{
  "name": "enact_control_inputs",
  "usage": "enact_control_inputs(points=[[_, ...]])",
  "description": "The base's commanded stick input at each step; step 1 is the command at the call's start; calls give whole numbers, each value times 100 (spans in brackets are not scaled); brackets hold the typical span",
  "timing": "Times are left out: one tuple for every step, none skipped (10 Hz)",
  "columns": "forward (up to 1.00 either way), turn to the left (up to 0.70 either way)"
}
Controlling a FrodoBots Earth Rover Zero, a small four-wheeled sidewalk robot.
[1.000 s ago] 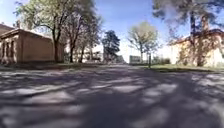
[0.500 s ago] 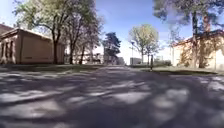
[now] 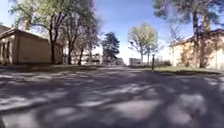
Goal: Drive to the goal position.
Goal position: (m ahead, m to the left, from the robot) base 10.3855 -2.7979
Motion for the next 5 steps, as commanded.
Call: enact_control_inputs(points=[[100, 0], [100, 0], [100, 0], [100, 0], [100, 0]])
